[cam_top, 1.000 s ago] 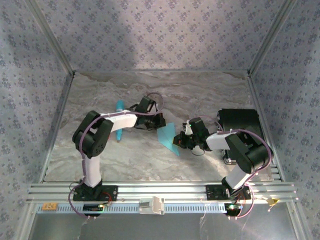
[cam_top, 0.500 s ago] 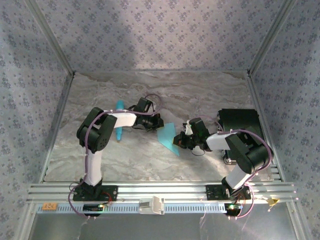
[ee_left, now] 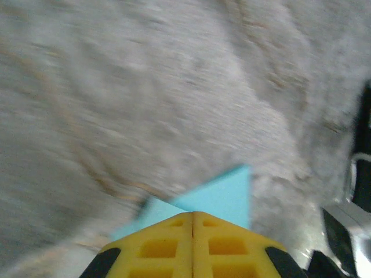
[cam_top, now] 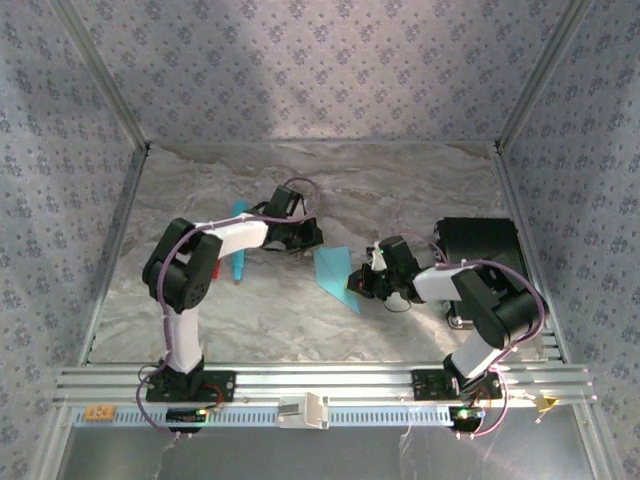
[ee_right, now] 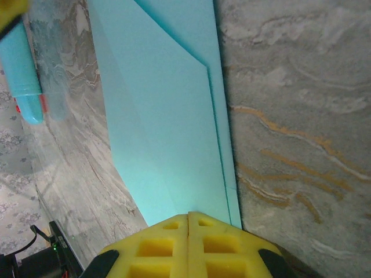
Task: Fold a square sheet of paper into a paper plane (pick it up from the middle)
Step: Turn over the paper at the center of the table.
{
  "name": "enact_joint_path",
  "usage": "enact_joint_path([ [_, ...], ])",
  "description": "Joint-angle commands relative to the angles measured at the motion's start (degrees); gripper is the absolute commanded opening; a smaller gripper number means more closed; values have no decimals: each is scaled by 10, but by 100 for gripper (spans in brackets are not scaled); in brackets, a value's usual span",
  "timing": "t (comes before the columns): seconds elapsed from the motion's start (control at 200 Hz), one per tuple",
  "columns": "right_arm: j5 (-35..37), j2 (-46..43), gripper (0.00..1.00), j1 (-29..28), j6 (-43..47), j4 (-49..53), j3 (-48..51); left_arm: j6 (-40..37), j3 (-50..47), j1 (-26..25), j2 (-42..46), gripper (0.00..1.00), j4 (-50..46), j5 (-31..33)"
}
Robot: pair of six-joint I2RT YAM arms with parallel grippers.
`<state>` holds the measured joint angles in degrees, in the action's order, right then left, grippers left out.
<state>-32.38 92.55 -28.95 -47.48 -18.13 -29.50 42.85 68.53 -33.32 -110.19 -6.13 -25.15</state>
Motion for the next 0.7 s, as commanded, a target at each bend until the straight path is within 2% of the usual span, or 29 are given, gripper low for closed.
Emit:
enact_joint_path([
  [0.0,27,8,0,3,12,93,22,-11,-1,-32,20,7,-13,-3],
  [0.235,29,-5,0,3,9,84,31,2,1,-79,-32,6,-6,-28],
  [0.51,9,-45,0,3,-8,60,22,-2,-20,-76,-66,4,-8,-11],
  [0.595,10,-96,8,2,-25,74,21,-2,-35,-72,-61,3,-4,-6],
  [0.695,53,-165,14,3,-38,148,26,4,-53,-65,-50,3,10,-9],
])
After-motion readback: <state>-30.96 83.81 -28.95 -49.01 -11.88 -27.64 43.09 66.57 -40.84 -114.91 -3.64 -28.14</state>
